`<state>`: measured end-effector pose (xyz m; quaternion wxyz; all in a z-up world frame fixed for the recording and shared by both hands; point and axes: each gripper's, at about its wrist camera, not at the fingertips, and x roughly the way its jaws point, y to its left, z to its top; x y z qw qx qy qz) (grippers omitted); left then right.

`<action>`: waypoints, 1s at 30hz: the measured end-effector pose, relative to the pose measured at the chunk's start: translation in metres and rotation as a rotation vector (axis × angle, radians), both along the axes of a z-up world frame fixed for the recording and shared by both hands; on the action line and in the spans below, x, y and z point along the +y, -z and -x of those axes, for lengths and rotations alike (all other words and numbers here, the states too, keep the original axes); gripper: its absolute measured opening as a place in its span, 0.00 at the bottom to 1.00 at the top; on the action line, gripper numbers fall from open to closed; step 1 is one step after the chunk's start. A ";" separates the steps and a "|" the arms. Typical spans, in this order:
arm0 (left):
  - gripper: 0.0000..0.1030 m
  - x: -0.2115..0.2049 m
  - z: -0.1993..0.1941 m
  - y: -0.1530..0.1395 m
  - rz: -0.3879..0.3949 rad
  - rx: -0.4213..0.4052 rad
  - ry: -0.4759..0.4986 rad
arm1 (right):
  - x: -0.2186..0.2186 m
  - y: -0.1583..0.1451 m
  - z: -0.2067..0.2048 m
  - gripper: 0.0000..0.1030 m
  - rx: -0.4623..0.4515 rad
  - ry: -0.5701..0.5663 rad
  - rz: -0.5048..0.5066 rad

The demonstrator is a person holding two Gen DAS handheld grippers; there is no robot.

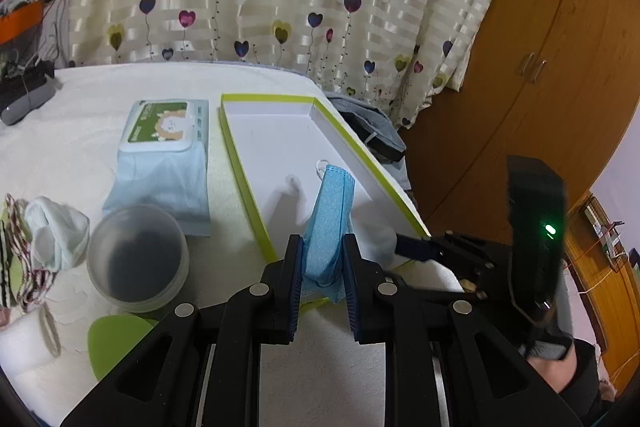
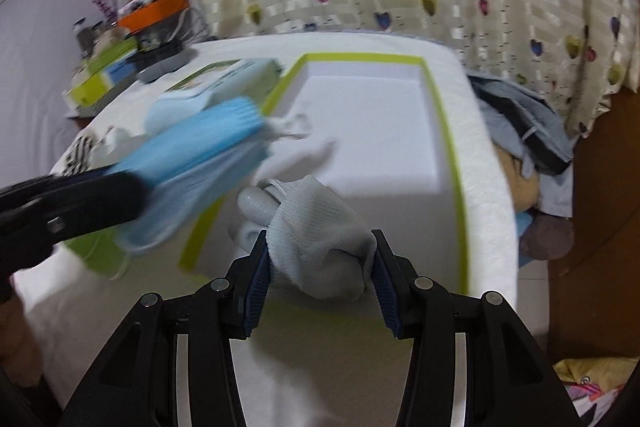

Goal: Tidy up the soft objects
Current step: 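Carry the blue mask with the left tool while the right tool carries the sock to the box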

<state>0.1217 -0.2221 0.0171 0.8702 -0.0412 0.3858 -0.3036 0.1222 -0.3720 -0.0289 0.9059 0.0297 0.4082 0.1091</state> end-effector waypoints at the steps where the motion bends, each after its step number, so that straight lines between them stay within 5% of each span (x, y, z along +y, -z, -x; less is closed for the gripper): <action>1: 0.17 -0.001 -0.001 0.002 -0.006 0.006 -0.002 | 0.001 0.001 0.004 0.47 0.004 0.000 0.005; 12: 0.18 -0.002 -0.005 0.012 -0.025 0.037 -0.019 | 0.017 -0.002 0.023 0.47 0.064 -0.082 -0.071; 23: 0.18 -0.004 -0.014 0.028 -0.052 0.097 -0.032 | -0.016 -0.005 0.007 0.48 -0.012 0.124 0.032; 30: 0.36 -0.004 -0.010 0.029 -0.036 0.108 -0.008 | -0.015 -0.007 0.013 0.59 -0.042 0.123 0.046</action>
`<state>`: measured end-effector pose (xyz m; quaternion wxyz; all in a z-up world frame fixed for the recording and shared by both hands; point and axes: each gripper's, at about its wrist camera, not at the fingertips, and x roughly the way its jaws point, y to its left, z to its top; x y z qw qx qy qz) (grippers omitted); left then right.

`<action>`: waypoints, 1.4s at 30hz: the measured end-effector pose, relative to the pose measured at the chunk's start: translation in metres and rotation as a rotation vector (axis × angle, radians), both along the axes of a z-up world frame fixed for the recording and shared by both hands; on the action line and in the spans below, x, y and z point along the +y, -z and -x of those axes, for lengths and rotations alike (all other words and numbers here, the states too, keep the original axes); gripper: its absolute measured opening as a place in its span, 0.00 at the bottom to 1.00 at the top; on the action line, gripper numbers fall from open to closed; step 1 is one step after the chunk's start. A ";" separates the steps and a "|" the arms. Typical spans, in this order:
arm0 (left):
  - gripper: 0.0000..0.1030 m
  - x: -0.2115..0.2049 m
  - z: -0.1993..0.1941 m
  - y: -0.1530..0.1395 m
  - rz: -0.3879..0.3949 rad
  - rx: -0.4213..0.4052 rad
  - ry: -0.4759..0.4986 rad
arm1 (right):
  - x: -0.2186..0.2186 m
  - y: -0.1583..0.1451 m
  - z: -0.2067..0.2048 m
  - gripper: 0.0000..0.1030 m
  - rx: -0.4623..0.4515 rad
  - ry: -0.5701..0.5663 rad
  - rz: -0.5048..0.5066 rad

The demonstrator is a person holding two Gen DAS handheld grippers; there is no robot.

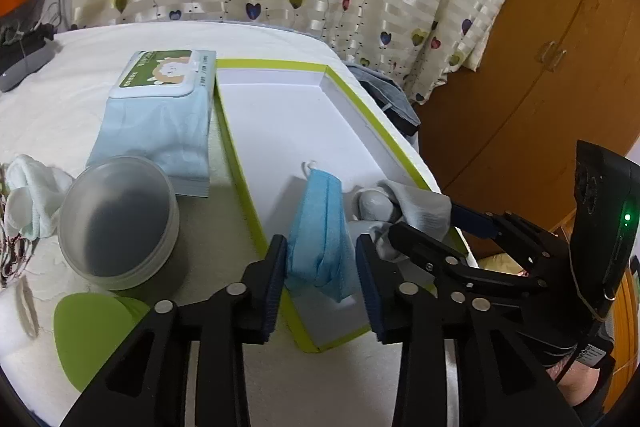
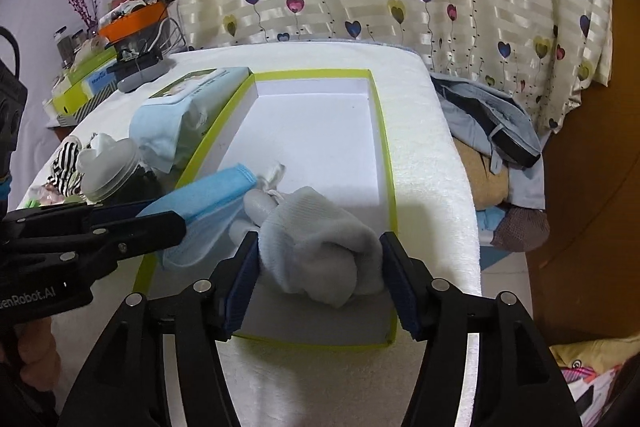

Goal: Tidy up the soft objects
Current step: 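Carry the blue mask with the left tool while the right tool carries the sock to the box, then open the left tool to drop the mask while the right tool releases the sock in the box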

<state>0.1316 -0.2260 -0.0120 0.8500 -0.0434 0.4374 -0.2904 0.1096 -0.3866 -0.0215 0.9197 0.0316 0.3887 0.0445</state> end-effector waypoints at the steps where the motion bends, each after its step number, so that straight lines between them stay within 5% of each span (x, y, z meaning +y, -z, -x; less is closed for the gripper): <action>1: 0.38 -0.001 0.002 -0.001 0.002 0.001 0.005 | 0.000 0.000 0.000 0.59 -0.002 0.001 0.000; 7: 0.41 -0.004 0.010 0.000 -0.004 0.002 0.029 | 0.008 0.005 0.001 0.62 0.014 -0.010 0.032; 15: 0.48 0.003 0.017 -0.011 0.002 -0.050 0.022 | 0.008 -0.023 0.018 0.62 -0.119 0.015 0.048; 21: 0.48 0.011 0.030 -0.023 0.013 -0.086 0.023 | 0.007 -0.023 0.023 0.62 -0.107 0.040 0.035; 32: 0.48 0.055 0.076 -0.045 0.001 -0.201 -0.022 | 0.030 -0.048 0.070 0.62 -0.168 0.031 -0.042; 42: 0.48 0.110 0.102 -0.042 0.003 -0.209 -0.109 | 0.074 -0.057 0.093 0.62 -0.193 -0.068 -0.053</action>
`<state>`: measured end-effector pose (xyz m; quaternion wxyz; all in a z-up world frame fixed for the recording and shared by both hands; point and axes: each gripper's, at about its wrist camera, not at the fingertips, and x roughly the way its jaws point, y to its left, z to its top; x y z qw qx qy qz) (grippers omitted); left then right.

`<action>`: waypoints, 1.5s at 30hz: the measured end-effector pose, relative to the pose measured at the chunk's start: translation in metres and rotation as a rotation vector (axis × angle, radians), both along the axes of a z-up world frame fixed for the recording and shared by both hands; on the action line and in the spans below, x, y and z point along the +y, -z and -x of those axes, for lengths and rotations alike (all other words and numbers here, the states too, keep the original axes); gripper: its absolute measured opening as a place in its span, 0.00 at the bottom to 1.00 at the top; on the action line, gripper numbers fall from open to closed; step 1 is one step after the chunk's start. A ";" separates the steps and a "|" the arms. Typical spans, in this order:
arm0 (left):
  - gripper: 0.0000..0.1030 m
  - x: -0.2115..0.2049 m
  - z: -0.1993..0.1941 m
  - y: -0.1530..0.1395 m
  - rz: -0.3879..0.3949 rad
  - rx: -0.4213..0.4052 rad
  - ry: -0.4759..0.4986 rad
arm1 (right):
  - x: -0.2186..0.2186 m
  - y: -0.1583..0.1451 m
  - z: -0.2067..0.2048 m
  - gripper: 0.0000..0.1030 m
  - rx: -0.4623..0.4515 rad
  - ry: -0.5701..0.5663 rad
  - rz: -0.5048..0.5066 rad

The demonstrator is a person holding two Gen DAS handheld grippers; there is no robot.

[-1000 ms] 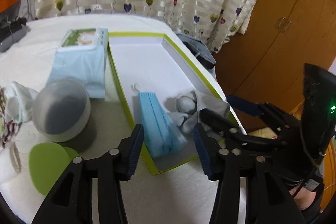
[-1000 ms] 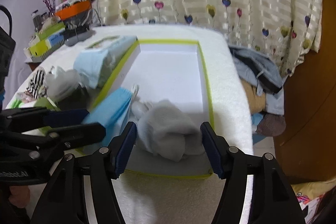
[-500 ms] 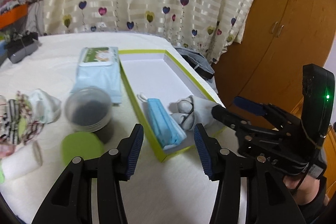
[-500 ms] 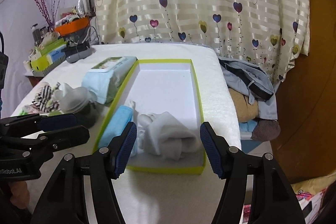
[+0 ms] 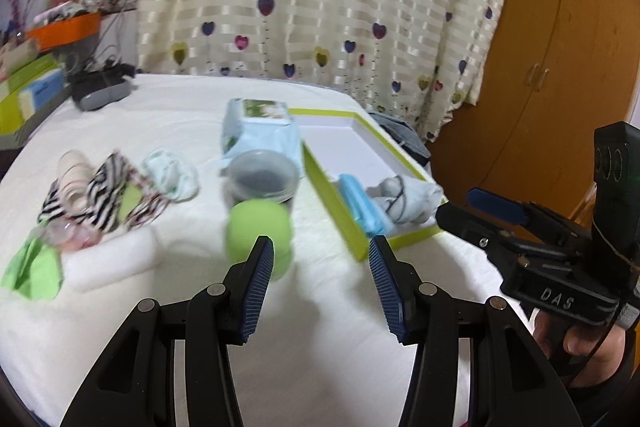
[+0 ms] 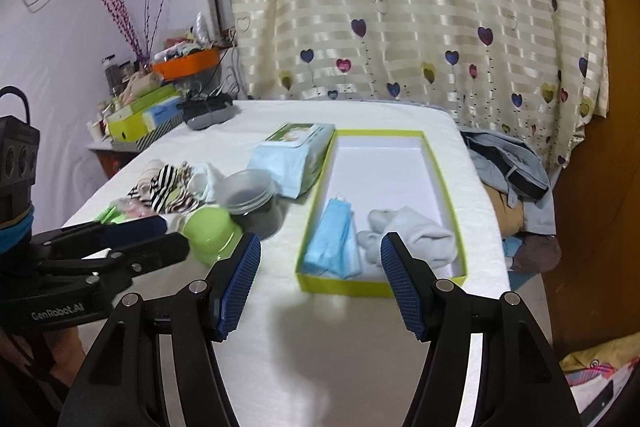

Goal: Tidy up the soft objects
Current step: 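Open the left tool to drop the mask while the right tool releases the sock in the box, then move both open tools back toward the pile of soft items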

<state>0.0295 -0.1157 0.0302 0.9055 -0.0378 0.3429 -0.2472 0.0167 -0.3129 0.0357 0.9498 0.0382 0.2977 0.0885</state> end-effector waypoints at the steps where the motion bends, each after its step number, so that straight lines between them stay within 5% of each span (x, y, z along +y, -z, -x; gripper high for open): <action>1: 0.48 0.007 0.002 0.003 0.001 0.005 -0.013 | 0.001 0.002 -0.001 0.62 0.006 -0.004 0.001; 18: 0.48 0.066 -0.020 0.019 0.019 0.039 -0.148 | 0.016 0.063 -0.086 0.62 0.221 0.011 0.236; 24: 0.48 0.077 -0.028 0.024 0.022 0.050 -0.179 | 0.040 0.060 -0.084 0.62 0.219 -0.089 0.230; 45: 0.48 0.111 -0.006 0.021 -0.008 0.034 -0.278 | 0.067 0.003 -0.014 0.62 0.030 -0.154 0.063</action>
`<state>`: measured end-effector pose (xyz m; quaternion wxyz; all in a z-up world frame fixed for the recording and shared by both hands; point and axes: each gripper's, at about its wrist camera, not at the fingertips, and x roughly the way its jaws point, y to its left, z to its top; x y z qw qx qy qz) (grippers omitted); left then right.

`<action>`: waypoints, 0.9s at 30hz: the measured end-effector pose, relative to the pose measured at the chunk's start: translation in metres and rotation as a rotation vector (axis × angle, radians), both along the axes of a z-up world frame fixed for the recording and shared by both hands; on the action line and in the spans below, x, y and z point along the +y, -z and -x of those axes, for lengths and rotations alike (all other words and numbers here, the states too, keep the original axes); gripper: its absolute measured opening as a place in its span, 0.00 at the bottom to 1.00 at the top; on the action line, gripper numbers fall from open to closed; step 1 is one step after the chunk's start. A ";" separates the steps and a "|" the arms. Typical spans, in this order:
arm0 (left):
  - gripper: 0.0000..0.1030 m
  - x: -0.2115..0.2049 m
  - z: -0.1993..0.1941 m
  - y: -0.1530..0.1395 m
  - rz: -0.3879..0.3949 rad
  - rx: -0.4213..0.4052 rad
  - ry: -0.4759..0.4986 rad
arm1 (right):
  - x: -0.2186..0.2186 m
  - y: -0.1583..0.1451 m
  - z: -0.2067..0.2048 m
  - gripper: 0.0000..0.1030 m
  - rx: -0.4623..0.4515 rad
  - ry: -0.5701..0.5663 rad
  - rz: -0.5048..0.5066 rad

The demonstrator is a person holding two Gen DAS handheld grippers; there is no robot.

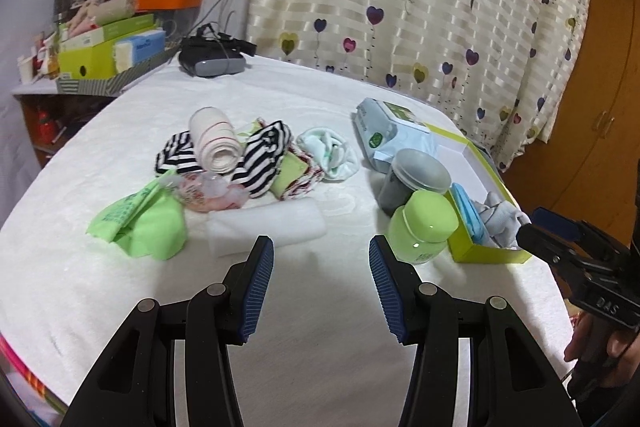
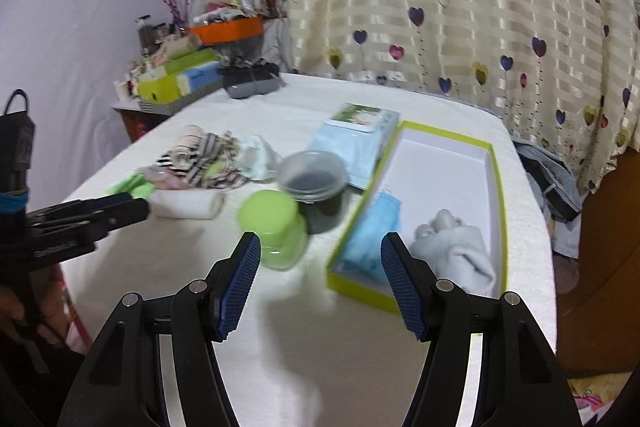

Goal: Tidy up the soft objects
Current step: 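Move both open tools back toward the pile of soft items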

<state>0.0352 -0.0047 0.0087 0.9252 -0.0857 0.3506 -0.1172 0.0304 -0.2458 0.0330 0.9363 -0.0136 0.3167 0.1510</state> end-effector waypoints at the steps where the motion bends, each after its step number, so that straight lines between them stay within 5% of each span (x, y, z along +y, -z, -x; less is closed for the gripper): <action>1: 0.48 0.002 0.002 0.000 -0.001 0.000 -0.005 | 0.003 0.000 0.001 0.62 -0.001 -0.009 -0.005; 27: 0.48 0.062 0.006 0.011 0.025 0.027 -0.149 | 0.078 0.000 -0.004 0.62 0.010 -0.214 0.015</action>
